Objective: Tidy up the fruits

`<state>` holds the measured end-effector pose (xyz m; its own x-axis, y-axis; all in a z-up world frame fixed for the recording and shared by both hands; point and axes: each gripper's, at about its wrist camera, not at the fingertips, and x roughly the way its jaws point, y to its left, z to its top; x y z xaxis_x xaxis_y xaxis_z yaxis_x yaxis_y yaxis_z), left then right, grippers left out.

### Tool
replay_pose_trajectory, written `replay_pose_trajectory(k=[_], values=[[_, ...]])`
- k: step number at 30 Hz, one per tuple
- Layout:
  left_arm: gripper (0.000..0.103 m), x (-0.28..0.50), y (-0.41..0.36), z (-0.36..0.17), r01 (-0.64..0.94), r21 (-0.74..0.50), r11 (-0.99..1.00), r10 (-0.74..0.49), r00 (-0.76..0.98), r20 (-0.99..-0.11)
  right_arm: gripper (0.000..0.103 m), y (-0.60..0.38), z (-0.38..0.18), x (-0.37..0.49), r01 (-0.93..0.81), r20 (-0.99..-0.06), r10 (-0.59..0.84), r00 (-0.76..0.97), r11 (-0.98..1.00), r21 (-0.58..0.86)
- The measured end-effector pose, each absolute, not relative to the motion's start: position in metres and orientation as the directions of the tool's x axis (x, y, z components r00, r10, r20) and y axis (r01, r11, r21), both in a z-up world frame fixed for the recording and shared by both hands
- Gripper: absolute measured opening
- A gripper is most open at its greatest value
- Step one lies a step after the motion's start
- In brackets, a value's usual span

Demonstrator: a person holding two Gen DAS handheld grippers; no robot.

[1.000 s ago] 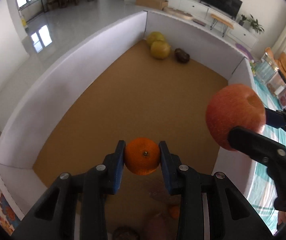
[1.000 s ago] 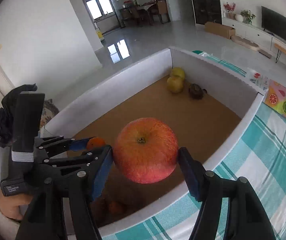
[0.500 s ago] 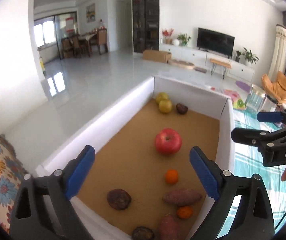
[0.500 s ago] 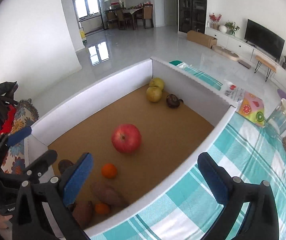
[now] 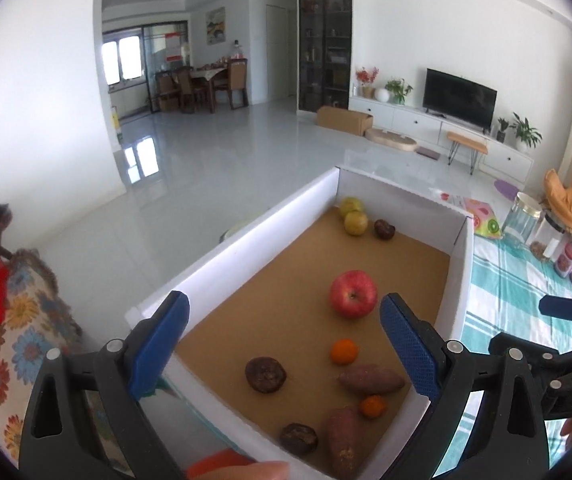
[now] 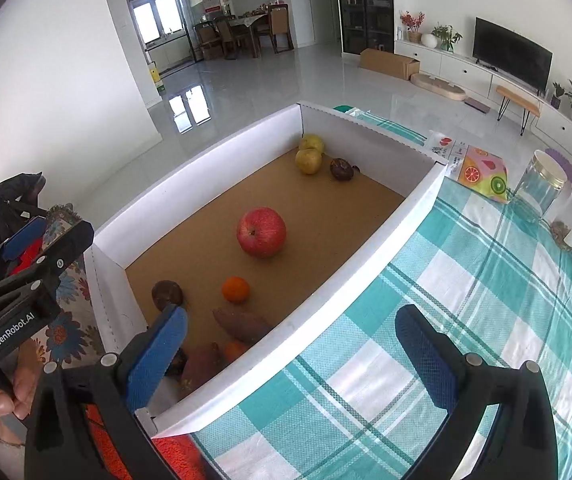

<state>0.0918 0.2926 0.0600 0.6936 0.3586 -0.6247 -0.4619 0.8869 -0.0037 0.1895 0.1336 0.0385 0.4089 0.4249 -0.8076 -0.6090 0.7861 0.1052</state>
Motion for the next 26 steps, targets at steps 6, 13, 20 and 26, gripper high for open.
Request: replay_pose_trajectory(k=[6,13,20,26], values=[[0.097,0.092,0.289,0.056,-0.465,0.031,0.885,0.377,0.675,-0.635,0.103,0.149,0.035,0.180,-0.618,-0.806,0.386,0.448,0.785,0.033],[0.097,0.092,0.292,0.053,-0.469,0.037,0.883,0.381,0.667,-0.641,0.103,0.160,0.034,0.177,-0.622,-0.815,0.370,0.447,0.783,0.015],[0.097,0.095,0.298,0.046,-0.461,0.022,0.887,0.355,0.652,-0.669,0.103,0.165,0.035,0.175,-0.627,-0.814,0.365,0.452,0.779,0.001],[0.097,0.092,0.294,0.045,-0.450,0.031,0.892,0.355,0.658,-0.664,0.103,0.167,0.032,0.178,-0.625,-0.818,0.364,0.446,0.781,0.007]])
